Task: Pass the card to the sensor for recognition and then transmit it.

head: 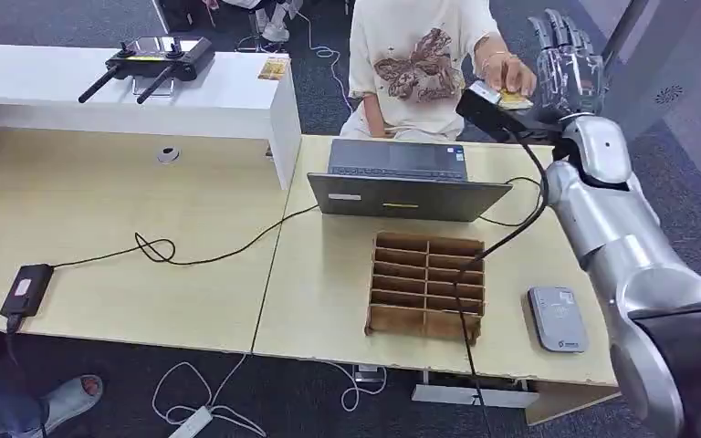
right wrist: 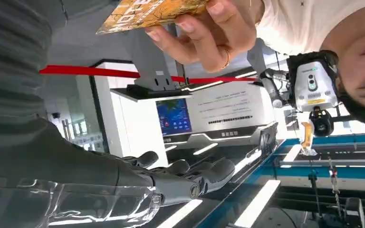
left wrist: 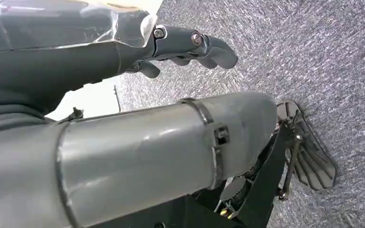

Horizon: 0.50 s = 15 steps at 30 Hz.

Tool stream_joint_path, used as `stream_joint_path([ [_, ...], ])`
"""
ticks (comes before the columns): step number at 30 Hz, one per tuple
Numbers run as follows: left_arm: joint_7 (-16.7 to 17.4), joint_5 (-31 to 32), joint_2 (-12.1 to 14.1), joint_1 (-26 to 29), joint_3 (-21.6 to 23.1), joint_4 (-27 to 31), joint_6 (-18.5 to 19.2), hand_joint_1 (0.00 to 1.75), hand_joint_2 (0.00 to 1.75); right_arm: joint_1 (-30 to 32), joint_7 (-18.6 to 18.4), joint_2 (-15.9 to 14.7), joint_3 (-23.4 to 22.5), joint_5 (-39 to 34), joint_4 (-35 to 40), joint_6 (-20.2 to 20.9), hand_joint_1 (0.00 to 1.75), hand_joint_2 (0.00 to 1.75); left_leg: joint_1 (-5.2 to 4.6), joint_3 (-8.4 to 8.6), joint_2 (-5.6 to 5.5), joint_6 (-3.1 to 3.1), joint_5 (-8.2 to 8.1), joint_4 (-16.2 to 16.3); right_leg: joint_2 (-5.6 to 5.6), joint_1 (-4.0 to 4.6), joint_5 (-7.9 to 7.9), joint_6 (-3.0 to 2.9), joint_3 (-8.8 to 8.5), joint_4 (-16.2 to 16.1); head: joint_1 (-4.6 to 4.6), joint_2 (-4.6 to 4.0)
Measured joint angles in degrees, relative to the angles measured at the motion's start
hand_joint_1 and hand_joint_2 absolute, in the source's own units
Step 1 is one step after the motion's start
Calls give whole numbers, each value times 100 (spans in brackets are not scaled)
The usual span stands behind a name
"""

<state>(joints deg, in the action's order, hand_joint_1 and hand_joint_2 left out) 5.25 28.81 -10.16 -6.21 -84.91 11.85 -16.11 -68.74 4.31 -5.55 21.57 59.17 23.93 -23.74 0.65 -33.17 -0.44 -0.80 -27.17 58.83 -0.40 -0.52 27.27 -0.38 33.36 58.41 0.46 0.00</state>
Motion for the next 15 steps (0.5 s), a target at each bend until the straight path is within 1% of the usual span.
stream_joint_path([
  [1, 0, 0, 2, 0, 0, 0, 9, 0, 0, 3, -4, 0, 0, -24, -19, -23, 0, 175, 0, 0, 0, 0, 0, 0, 0, 0, 0, 0, 2, 0, 0, 0],
  [2, 0, 0, 2, 0, 0, 0, 11, 0, 0, 7, -4, 0, 0, -37, -33, -54, 3, 175, 0, 0, 2, 0, 0, 0, 1, 0, 0, 0, 2, 0, 0, 0],
  [3, 0, 0, 4, 0, 0, 0, 22, 0, 0, 17, -11, 0, 0, -44, -41, -96, 31, 175, 0, 0, 3, 0, 0, 0, 2, 0, 0, 0, 2, 0, 0, 0],
  [4, 0, 0, 7, 0, 0, 0, 41, 0, 0, 40, -28, -2, -2, -44, -46, -165, 129, 175, 0, 0, 4, 0, 0, 0, 3, 0, 0, 0, 3, 0, 0, 0],
  [5, 0, 0, 7, 0, 0, 0, 48, 0, 0, 75, -61, -4, -2, -37, -44, -230, 166, 175, 0, 0, 4, 0, 0, 0, 3, 0, 0, 0, 3, 0, 0, 0],
  [6, -7, 0, 7, 1, 0, 0, 55, 0, 0, 128, -90, -4, -2, -13, -33, -284, 173, 175, 0, 1, 5, 0, 0, 0, 3, 0, 0, 0, 3, 0, 0, 0],
  [8, -9, 0, 7, 2, 0, 0, 57, 0, 0, 262, -159, -20, -9, 92, 39, -328, 175, 175, 0, 0, 5, 0, 0, 0, 3, 0, 0, 0, 3, 0, 0, 0],
  [9, -9, 2, 7, 3, 0, 0, 57, 0, 0, 328, -184, -28, -15, 149, 94, -326, 173, 175, 0, 0, 5, 0, 0, 0, 3, 0, 0, 0, 3, 0, 0, 0],
  [15, 20, 42, 11, 4, 0, 0, 55, 0, 0, 578, -205, -142, -166, 350, 448, -212, 175, 175, 0, -1, 4, 0, 0, 1, 3, 0, 0, 0, 4, 0, 0, 0],
])
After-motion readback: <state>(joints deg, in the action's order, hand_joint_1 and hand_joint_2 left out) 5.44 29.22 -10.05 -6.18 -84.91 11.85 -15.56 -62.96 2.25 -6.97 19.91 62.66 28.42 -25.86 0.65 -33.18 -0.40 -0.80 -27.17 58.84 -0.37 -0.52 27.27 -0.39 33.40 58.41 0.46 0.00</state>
